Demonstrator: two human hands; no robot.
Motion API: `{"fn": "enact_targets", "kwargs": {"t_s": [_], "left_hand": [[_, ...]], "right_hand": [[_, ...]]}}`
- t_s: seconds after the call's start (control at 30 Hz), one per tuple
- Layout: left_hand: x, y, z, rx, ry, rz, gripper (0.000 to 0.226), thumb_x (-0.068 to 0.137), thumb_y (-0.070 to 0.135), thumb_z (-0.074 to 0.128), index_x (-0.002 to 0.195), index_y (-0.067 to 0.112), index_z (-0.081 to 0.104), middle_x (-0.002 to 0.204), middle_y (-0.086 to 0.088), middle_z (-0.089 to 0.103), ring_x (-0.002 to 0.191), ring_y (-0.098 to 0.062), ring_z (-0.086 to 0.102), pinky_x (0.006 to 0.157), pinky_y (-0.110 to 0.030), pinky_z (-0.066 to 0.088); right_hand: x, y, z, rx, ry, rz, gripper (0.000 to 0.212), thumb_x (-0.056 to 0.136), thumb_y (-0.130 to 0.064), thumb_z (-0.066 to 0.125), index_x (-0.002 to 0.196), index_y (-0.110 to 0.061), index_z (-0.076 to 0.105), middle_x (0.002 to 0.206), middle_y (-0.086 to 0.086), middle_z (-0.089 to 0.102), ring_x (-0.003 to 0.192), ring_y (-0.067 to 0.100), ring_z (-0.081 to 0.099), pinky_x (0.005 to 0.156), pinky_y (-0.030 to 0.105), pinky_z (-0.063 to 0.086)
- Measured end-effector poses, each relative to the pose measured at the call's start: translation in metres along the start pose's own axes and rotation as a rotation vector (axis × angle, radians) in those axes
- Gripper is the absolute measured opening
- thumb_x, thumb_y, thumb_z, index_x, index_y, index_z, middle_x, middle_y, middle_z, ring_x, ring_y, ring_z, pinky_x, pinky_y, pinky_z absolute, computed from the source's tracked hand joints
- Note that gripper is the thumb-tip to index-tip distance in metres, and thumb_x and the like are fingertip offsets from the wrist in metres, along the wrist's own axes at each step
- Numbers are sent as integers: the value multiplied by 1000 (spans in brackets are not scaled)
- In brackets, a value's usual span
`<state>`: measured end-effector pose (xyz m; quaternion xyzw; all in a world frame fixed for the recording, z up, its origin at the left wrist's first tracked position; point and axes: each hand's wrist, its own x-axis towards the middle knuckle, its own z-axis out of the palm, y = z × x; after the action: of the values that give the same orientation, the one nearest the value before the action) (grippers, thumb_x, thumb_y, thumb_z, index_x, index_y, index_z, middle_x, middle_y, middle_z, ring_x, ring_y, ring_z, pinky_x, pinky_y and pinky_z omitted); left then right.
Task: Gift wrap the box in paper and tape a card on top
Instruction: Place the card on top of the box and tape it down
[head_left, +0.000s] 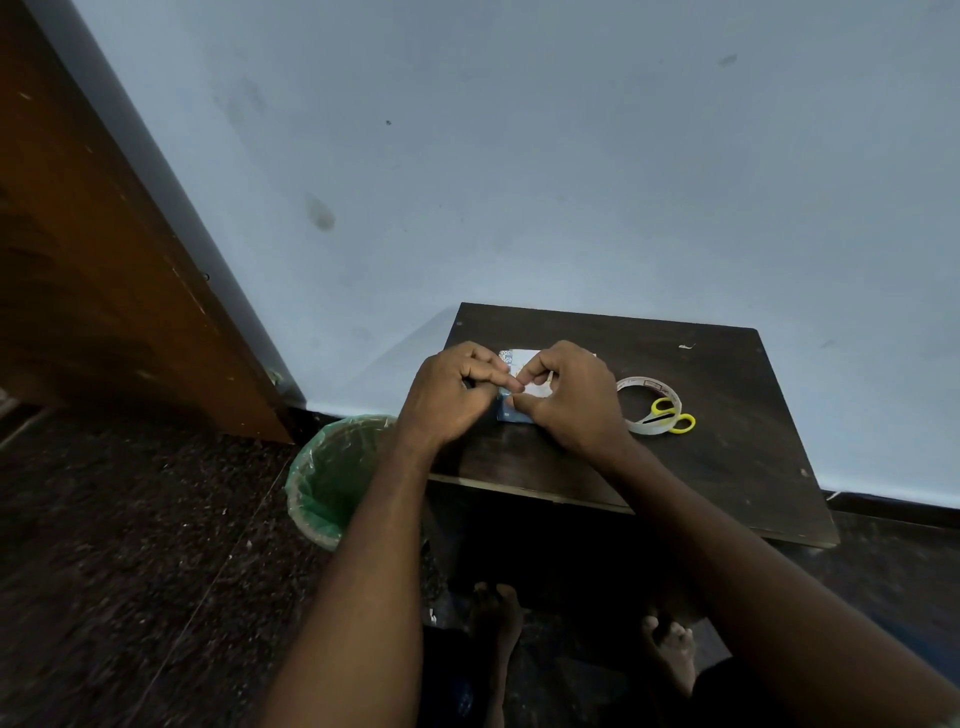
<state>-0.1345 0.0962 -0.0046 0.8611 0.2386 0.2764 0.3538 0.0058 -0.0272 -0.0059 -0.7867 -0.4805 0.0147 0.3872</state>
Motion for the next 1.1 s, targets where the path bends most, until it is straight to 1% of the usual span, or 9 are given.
{"fn": "enact_targets", "kwargs": {"t_s": [0.4, 0.57, 0.67, 0.77, 0.83, 0.9, 0.93, 1.0, 1.1], "left_hand": [[-2, 0, 8, 8, 69, -18, 9, 80, 30, 91, 84, 35, 85, 97, 15, 72, 77, -13, 68, 72, -41, 59], [1, 2, 10, 6, 144, -221, 32, 69, 47, 98, 93, 33, 82, 96, 16, 75, 77, -6, 67, 73, -34, 60], [5, -3, 11, -174, 106, -416, 44, 68, 42, 99, 106, 29, 78, 105, 11, 77, 92, -9, 71, 90, -37, 62], [7, -2, 19, -259, 95, -531, 46, 76, 38, 94, 113, 25, 71, 111, 6, 74, 105, -12, 70, 100, -41, 59], [11, 2, 23, -194, 131, -534, 34, 86, 36, 86, 113, 25, 68, 110, 6, 72, 105, -15, 70, 97, -38, 57], [12, 6, 21, -52, 167, -526, 15, 96, 38, 73, 106, 28, 68, 106, 10, 73, 103, -17, 69, 89, -33, 53], [12, 8, 19, 15, 166, -528, 16, 101, 42, 65, 102, 27, 70, 102, 10, 75, 100, -18, 70, 86, -32, 51], [13, 9, 17, 76, 114, -548, 40, 106, 53, 51, 95, 20, 72, 88, 7, 78, 83, -19, 76, 85, -36, 57], [9, 12, 17, 27, 18, -584, 51, 109, 56, 42, 94, 16, 70, 78, 1, 78, 60, -20, 77, 83, -40, 63]], "right_hand": [[-1, 0, 2, -35, -1, 2, 15, 73, -29, 85, 80, -31, 73, 84, -12, 61, 71, -2, 47, 63, 12, 28], [1, 1, 1, -40, -21, 13, 19, 71, -27, 85, 83, -32, 72, 85, -14, 61, 71, -8, 49, 63, 15, 29], [1, 3, -1, -42, -49, 3, 24, 69, -23, 87, 86, -32, 73, 87, -14, 61, 71, -8, 49, 63, 9, 26], [3, 5, -4, -12, -109, 9, 35, 67, -19, 89, 97, -31, 75, 89, -13, 62, 71, -4, 50, 64, 12, 31], [7, 7, -10, 104, -174, 27, 40, 67, -15, 90, 103, -26, 77, 88, -11, 67, 67, -1, 52, 67, 21, 41], [12, 9, -24, 315, -120, 87, 29, 76, -12, 88, 102, -20, 80, 87, -8, 74, 65, -2, 58, 72, 24, 50], [14, 13, -31, 359, -32, 124, 20, 82, -11, 84, 101, -18, 80, 89, -8, 76, 70, -2, 62, 75, 25, 54], [18, 24, -43, 248, 76, 184, 19, 89, -13, 77, 108, -18, 80, 105, -8, 76, 90, 0, 67, 88, 26, 55], [18, 35, -46, 59, -98, 229, 33, 93, -21, 73, 125, -17, 74, 127, -3, 72, 114, 13, 65, 102, 33, 51]]}}
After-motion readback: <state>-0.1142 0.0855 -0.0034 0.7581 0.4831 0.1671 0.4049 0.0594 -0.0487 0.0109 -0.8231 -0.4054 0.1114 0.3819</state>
